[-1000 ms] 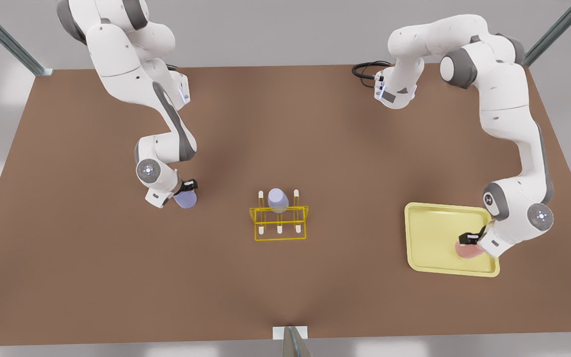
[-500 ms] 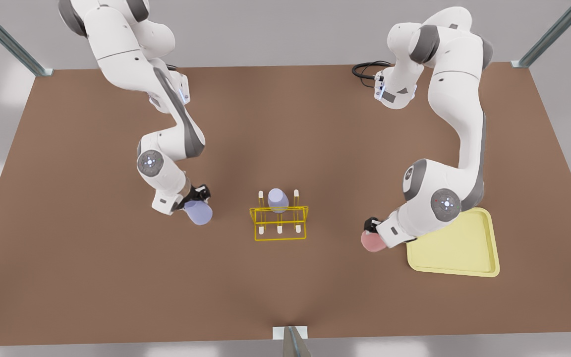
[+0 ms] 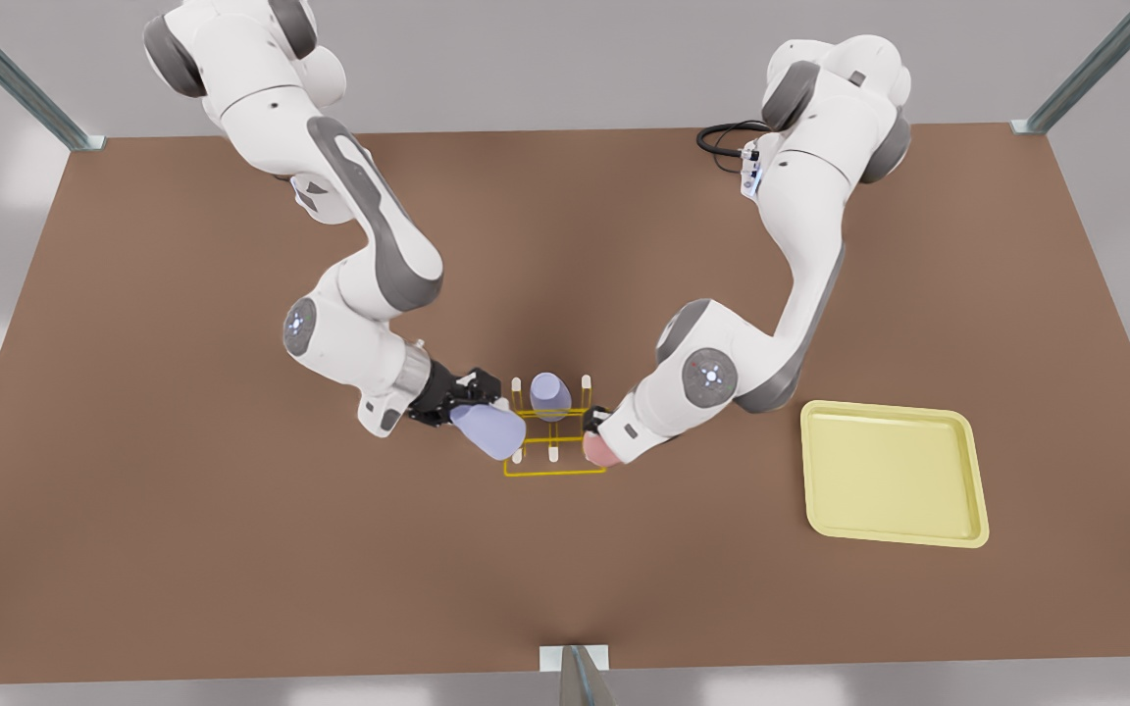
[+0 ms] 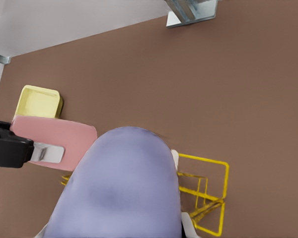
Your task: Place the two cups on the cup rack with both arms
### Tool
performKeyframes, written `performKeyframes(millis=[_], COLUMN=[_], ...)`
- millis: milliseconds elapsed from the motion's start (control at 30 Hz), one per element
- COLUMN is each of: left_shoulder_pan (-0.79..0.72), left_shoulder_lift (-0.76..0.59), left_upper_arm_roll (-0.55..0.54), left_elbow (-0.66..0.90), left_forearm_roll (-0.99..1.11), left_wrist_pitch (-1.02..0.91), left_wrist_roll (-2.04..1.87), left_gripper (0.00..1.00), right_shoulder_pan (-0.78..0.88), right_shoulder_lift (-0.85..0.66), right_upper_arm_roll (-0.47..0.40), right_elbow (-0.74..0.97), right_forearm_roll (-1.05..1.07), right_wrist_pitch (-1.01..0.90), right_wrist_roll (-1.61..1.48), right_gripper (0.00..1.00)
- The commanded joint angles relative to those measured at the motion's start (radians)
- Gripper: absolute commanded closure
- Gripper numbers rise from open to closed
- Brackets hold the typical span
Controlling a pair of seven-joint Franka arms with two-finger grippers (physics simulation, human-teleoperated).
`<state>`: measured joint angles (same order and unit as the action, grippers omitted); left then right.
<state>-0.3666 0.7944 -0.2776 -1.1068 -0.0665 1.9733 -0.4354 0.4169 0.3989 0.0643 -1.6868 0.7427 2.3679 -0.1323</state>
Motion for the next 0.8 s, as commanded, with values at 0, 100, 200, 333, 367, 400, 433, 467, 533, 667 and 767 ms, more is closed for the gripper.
performKeyframes(millis=[0,100,200,333,367,400,433,467,533,667,767], left_shoulder_pan=[-0.012,-0.023,-0.025,-0.026,-0.026,-0.026,-0.026,-0.015,0.144,0.351,0.354], left_shoulder_lift=[0.003,0.009,0.019,0.039,0.039,0.039,0.039,0.005,-0.115,-0.231,-0.541], left_upper_arm_roll=[-0.002,-0.002,-0.002,-0.002,-0.002,-0.002,-0.002,0.001,0.003,0.008,0.057], left_elbow=[0.002,0.004,0.002,0.002,0.002,0.002,0.002,0.002,0.004,0.056,-0.372], left_forearm_roll=[-0.004,-0.004,-0.006,-0.006,-0.006,-0.004,-0.004,-0.003,0.043,0.063,0.082], left_wrist_pitch=[0.024,0.032,0.047,0.072,0.073,0.073,0.073,0.038,-0.191,-0.467,-0.465], left_wrist_roll=[-0.335,-0.335,-0.335,-0.333,-0.333,-0.333,-0.333,-0.361,-0.361,-0.246,0.199], left_gripper=[0.21,0.21,0.20,0.00,0.00,0.00,0.00,0.00,0.00,0.00,0.00], right_shoulder_pan=[0.008,0.011,0.011,0.009,0.009,0.009,0.008,0.005,0.003,-0.014,-0.012], right_shoulder_lift=[0.027,0.067,0.087,0.126,0.139,0.144,0.146,0.147,0.147,0.166,0.170], right_upper_arm_roll=[0.000,0.000,0.000,-0.009,-0.009,-0.009,-0.011,-0.012,-0.017,-0.017,-0.017], right_elbow=[0.032,0.064,0.064,0.131,0.153,0.159,0.160,0.168,0.168,0.167,0.164], right_forearm_roll=[0.095,0.113,0.112,0.030,0.018,0.011,0.007,0.006,0.003,-0.008,-0.009], right_wrist_pitch=[0.005,0.008,0.007,-0.035,-0.044,-0.047,-0.052,-0.061,-0.067,-0.081,-0.114], right_wrist_roll=[-0.006,-0.006,-0.021,-0.036,-0.033,-0.035,-0.036,-0.038,-0.040,-0.040,-0.055], right_gripper=[0.22,0.22,0.22,0.22,0.22,0.22,0.22,0.22,0.22,0.22,0.22])
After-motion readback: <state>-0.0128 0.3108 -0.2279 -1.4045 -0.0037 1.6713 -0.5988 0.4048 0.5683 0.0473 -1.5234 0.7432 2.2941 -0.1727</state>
